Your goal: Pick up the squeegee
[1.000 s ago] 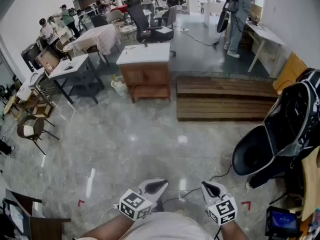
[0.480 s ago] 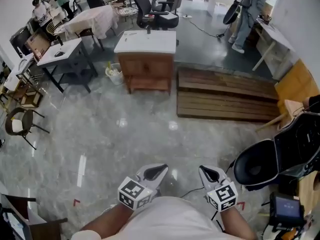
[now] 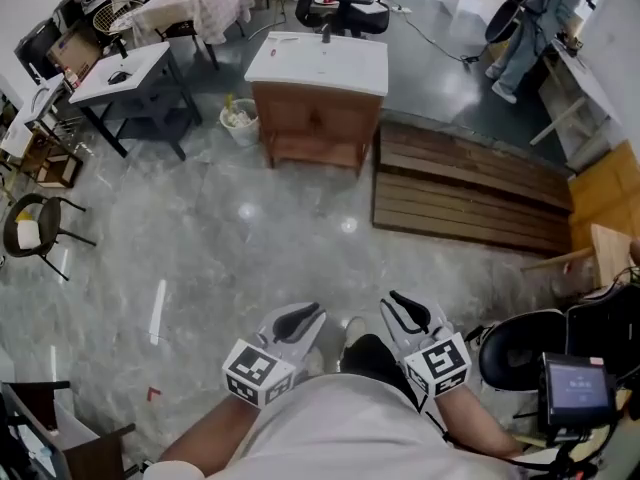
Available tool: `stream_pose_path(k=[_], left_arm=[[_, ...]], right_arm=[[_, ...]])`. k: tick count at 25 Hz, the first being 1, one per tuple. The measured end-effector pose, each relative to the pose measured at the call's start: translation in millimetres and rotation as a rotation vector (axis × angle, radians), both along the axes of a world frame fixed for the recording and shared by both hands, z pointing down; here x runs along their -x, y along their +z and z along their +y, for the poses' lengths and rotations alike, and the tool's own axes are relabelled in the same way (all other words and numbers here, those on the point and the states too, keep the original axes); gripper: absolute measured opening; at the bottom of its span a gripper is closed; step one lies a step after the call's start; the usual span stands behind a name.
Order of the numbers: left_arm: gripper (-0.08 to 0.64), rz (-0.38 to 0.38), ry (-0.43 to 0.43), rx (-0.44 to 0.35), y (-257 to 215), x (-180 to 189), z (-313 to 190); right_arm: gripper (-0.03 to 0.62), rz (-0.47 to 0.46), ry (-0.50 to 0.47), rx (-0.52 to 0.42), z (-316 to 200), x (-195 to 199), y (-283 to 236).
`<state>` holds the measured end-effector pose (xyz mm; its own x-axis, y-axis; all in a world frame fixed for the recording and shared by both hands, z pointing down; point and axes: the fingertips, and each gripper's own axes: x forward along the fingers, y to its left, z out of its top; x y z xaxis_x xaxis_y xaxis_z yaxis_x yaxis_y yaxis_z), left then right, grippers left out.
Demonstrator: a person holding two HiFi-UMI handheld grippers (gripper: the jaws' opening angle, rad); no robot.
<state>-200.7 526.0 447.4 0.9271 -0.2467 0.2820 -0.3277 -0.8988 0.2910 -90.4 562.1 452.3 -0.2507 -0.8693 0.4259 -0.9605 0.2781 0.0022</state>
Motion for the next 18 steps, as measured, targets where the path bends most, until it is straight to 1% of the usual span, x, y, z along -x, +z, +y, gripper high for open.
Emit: stream_pose_path(k=[4,8,13,16,18], left_arm=[[0.069,-0.013,-0.086,-0.001,10.1,-6.2,-60.7],[0.077,-0.044,-0.169,-0.002,11.0,-21.7,-130.7],[0.095,-0.067,-0.251,-0.004,-2.5,-67.8,-216.6],[0.101,-0.054,-0.292,-0.024,-12.2,-97.3,-260.7],[0.104,-0.047,-0.312,-0.037,-16.5,-113.2,-286.0]], right_arm=[[0.067,-0.01,-0.081,0.003,-68.5,-13.3,12.1],[0.069,-0.01,-0.161,-0.008,-152.4,-36.9,13.3],[0.069,-0.005,-0.25,-0.035,-250.9,-79.6,-4.9],[0.069,0.037,-0.297,-0.054,-296.4,-106.8,-8.2],[0.069,0.046,-0.313,-0.042,-324.3,-122.6,-1.1]])
